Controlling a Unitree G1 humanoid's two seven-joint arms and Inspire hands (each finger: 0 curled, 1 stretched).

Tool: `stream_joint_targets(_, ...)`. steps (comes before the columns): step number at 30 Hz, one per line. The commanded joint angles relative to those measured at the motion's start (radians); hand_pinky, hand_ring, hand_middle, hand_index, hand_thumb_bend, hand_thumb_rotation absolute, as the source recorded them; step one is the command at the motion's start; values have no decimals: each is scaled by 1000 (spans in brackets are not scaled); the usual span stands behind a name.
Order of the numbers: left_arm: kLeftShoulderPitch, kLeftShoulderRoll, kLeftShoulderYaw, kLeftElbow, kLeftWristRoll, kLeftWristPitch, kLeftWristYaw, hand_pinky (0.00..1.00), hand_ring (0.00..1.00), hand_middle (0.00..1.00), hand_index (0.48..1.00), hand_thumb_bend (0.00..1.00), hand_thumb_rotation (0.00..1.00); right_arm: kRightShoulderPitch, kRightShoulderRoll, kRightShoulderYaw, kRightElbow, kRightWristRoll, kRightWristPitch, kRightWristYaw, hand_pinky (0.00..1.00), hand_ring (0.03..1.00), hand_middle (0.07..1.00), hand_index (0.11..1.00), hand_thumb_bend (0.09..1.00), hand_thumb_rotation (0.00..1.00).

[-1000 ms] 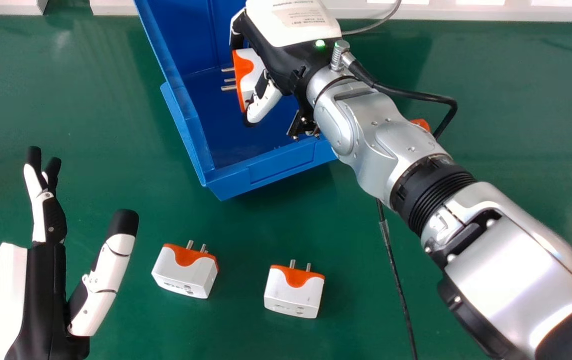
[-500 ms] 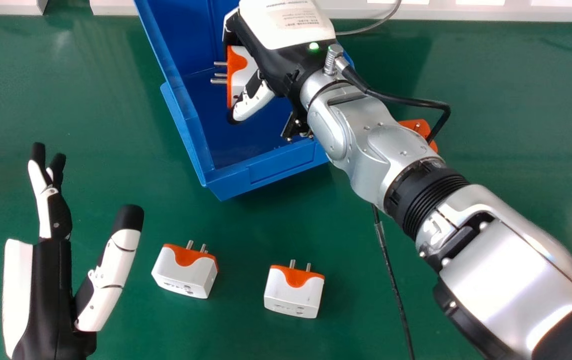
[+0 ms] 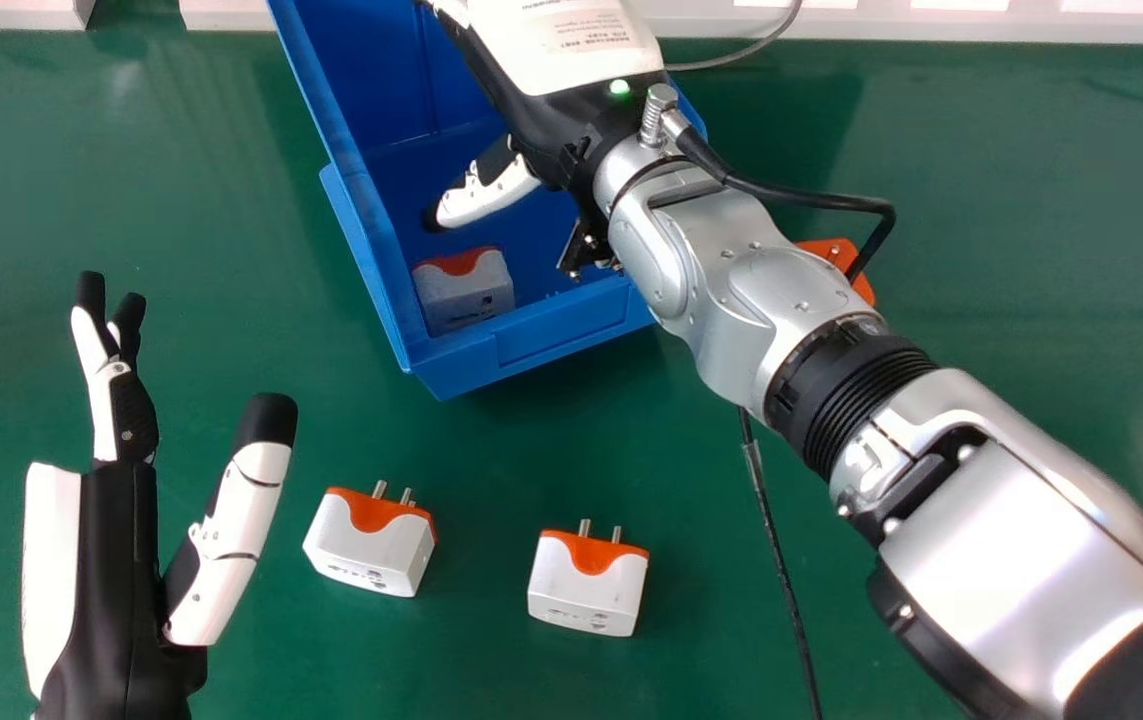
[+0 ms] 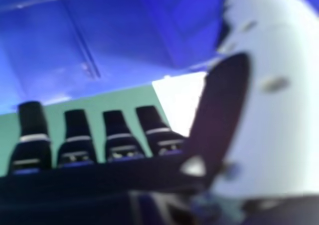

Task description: Pick all objects and put in blue box

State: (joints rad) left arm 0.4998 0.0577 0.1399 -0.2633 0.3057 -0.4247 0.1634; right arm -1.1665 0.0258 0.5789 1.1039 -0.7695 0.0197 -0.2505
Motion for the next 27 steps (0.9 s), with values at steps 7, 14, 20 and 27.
stream_joint_targets(7,-4,3,-10,-25,-1,9,-2,1000,1000,1000,1000,607,886,216,-96,-26,-412,-13,15,-48,732,869,911,876,427,402)
stream_joint_targets(14,-2,0,-12,-17,10,14,6,1000,1000,1000,1000,630,894,560,-193,-42,-898,-77,9,-73,716,884,923,899,394,430)
stream_joint_targets(20,-1,-3,-17,-15,13,14,11,1000,1000,1000,1000,631,894,781,-241,-55,-1102,-128,-57,-164,725,884,925,907,361,440)
stream_joint_targets(27,7,-8,-21,-14,21,9,22,1000,1000,1000,1000,644,898,1057,-333,-89,-1248,-115,-167,-195,703,869,918,904,359,544)
